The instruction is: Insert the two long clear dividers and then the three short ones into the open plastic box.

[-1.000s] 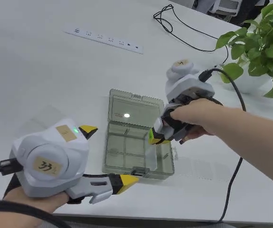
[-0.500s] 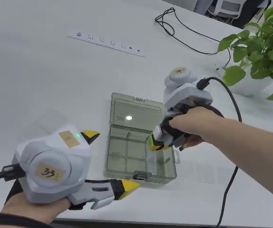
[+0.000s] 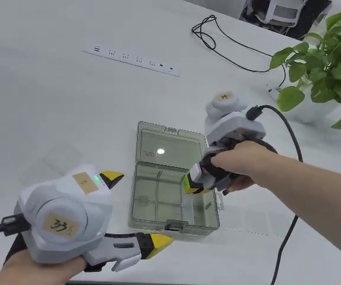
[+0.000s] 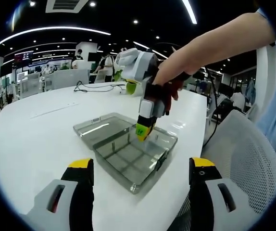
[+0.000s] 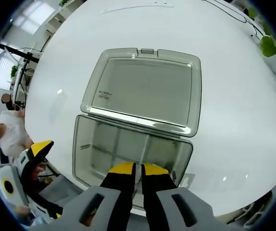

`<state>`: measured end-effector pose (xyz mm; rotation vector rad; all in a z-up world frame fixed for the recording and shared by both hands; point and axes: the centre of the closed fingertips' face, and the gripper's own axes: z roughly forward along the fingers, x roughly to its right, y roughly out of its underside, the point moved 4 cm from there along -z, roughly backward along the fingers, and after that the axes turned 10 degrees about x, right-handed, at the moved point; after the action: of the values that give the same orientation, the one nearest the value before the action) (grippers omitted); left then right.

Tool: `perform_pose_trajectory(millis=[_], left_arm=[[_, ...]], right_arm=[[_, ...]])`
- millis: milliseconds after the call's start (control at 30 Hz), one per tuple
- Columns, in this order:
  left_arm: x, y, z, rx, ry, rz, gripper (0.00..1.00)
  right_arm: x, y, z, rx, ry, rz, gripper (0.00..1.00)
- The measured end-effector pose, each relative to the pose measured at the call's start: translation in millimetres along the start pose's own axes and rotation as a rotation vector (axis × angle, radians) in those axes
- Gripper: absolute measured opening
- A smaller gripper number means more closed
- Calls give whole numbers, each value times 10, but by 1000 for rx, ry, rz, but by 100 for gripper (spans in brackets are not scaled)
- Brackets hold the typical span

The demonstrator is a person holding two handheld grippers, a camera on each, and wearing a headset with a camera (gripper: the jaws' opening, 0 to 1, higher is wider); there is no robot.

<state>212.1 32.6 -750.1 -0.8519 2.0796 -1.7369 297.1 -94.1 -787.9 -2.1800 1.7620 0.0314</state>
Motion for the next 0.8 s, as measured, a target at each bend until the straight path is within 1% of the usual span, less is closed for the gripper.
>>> perform_pose_trajectory(millis=[67, 167, 200, 233, 267, 300, 367, 400, 467, 567, 600, 633, 667, 700, 733, 767, 800], left_arm=[[0, 2, -2, -1, 0, -1, 82], [0, 1, -2, -2, 0, -1, 82], [0, 4, -2, -3, 0, -1, 82], [-1, 5, -3, -4, 0, -1, 82], [-3, 7, -4, -4, -1, -1, 82], [-5, 7, -4, -4, -1, -2, 82], [-6, 12, -2, -7, -1, -3, 82], [-6, 14, -1, -9, 0, -2, 82], [-1, 15, -1, -10, 2, -1, 82], [1, 17, 2, -12, 2, 0, 82], [1, 21, 4, -13, 2, -2, 82], [2, 20, 6, -15, 1, -3, 82], [3, 20, 7, -16, 2, -2, 82], [5, 21, 9, -16, 3, 0, 82], [12, 24, 13, -19, 5, 2, 82], [15, 28, 14, -22, 7, 4, 82], [18, 32, 15, -25, 8, 6, 82]], right_arm=[[-10, 17, -3, 11, -14, 1, 9], [-22, 24, 14, 32, -29, 1, 16], [-49, 21, 17, 60, -47, 31, 19], [-82, 24, 18, 69, -71, 58, 21], [-108, 12, 14, 92, -94, 79, 25], [-111, -2, 11, 107, -99, 99, 30], [-101, 0, -19, 120, -109, 101, 31], [-104, -8, -23, 136, -114, 100, 33], [-96, -18, -39, 163, -117, 108, 40], [-92, -44, -46, 215, -140, 105, 48], [-103, -31, -71, 230, -148, 110, 50], [-114, -46, -78, 255, -162, 112, 53], [-141, -47, -90, 272, -188, 170, 54], [-155, -72, -99, 300, -212, 183, 56], [-166, -86, -131, 329, -224, 212, 58], [-171, -101, -141, 349, -233, 217, 62], [-164, -107, -145, 359, -237, 207, 65]])
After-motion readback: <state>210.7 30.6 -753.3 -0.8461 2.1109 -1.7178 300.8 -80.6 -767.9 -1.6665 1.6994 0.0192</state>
